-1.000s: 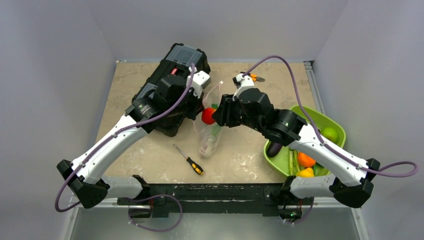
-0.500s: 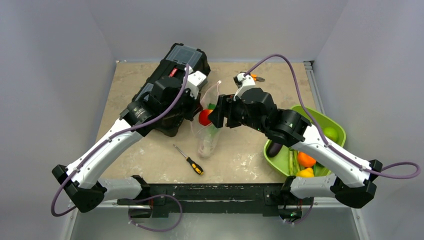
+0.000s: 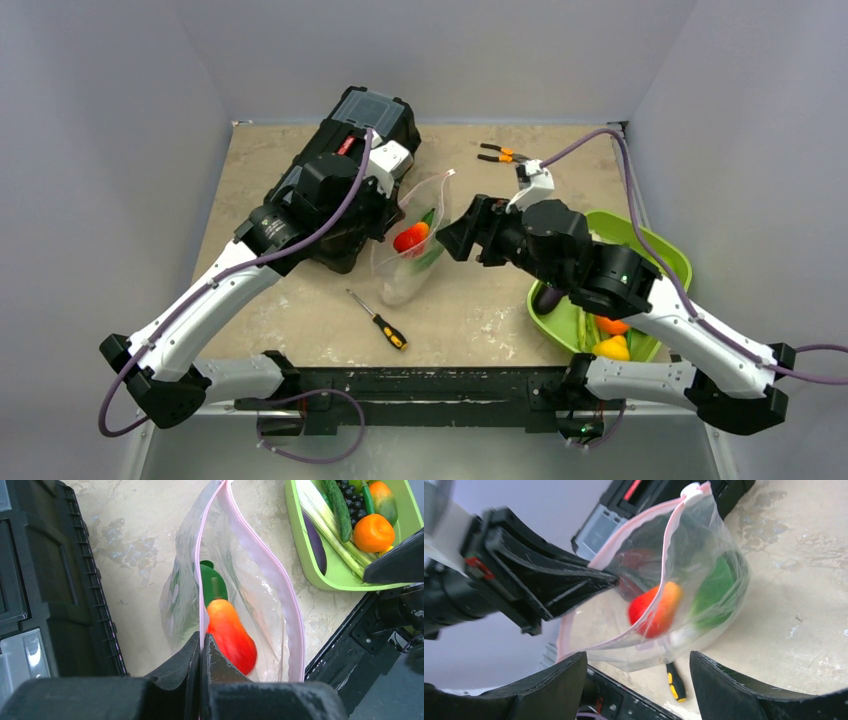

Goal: Place the food in the zip-top bag and seal the zipper
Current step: Place the fake fruit in the zipper food storage bag, then pick up the fake fruit from the bin.

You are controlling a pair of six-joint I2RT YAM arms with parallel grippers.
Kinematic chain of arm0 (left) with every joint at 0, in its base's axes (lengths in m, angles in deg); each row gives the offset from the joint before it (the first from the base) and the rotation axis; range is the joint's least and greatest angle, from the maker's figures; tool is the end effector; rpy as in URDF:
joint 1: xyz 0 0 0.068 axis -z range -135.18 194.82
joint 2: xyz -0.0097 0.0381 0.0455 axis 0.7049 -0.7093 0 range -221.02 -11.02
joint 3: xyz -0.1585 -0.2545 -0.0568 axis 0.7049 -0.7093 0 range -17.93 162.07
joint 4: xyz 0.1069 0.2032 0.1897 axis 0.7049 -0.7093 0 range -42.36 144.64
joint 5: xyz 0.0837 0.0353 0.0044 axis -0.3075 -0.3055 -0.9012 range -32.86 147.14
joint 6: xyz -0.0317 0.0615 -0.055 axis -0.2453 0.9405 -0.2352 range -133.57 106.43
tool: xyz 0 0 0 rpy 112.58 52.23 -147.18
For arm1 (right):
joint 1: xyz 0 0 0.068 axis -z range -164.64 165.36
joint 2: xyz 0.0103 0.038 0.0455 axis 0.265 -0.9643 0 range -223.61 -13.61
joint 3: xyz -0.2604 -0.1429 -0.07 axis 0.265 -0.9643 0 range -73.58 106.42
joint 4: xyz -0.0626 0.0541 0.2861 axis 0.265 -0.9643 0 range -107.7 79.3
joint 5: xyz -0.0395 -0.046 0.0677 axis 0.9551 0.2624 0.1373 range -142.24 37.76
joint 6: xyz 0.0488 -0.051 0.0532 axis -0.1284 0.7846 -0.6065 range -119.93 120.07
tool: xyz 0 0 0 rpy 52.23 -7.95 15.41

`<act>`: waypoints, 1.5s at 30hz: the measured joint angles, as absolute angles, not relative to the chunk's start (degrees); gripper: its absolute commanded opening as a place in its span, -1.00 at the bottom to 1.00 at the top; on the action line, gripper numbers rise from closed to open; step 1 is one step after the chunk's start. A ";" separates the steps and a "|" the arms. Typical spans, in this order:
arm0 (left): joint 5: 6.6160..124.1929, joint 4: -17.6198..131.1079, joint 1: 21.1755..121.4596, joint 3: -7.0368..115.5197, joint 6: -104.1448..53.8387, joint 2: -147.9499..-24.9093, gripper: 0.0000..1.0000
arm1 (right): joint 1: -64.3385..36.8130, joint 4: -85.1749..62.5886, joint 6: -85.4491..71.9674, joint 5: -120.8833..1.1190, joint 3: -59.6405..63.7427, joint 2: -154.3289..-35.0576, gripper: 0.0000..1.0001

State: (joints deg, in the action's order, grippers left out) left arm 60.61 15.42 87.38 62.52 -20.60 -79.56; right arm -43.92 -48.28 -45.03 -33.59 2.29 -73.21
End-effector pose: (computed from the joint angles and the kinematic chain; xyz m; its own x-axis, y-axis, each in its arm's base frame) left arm 0.2263 -0.2144 0.4374 -0.4228 0.2226 -0.8785 0.6680 0.7316 -0.1361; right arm 0.1560 0.2133 0.4530 -0.6002 0.3037 -0.7399 -0.3362 0.7436 0.5779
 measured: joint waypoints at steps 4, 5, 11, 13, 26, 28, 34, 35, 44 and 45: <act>60.61 15.68 87.38 62.52 -20.60 -79.56 -1.00 | -43.86 -48.15 -47.06 -31.95 4.15 -73.01 0.19; 60.61 15.77 87.38 62.52 -20.60 -79.56 -1.00 | -43.86 -48.15 -47.37 -31.97 4.72 -73.60 0.15; 60.78 16.03 87.38 62.39 -20.62 -79.38 -1.00 | -43.88 -48.04 -48.02 -33.72 5.20 -79.02 0.11; 60.85 16.05 87.38 62.19 -20.62 -79.25 -1.00 | -43.88 -48.13 -48.04 -34.09 5.20 -80.61 0.06; 60.67 15.99 87.38 62.06 -20.62 -79.16 -1.00 | -43.90 -52.70 -46.60 -30.09 5.75 -77.55 0.25; 60.41 16.01 87.38 62.06 -20.62 -79.27 -1.00 | -43.88 -55.41 -45.73 -25.48 7.01 -74.82 0.34; 60.28 16.03 87.38 62.06 -20.67 -79.64 -1.00 | -42.61 -61.37 -44.46 -11.25 6.51 -66.71 0.36; 60.26 16.03 87.38 62.06 -20.69 -79.69 -1.00 | -41.06 -62.14 -44.42 -10.07 5.68 -65.95 0.36; 60.06 16.10 87.60 62.06 -21.06 -80.45 -1.00 | -4.38 -58.71 -43.17 -21.50 -17.66 -68.31 0.26; 59.93 16.07 87.60 62.06 -21.06 -80.52 -1.00 | -0.27 -58.53 -43.41 -23.27 -20.24 -68.29 0.25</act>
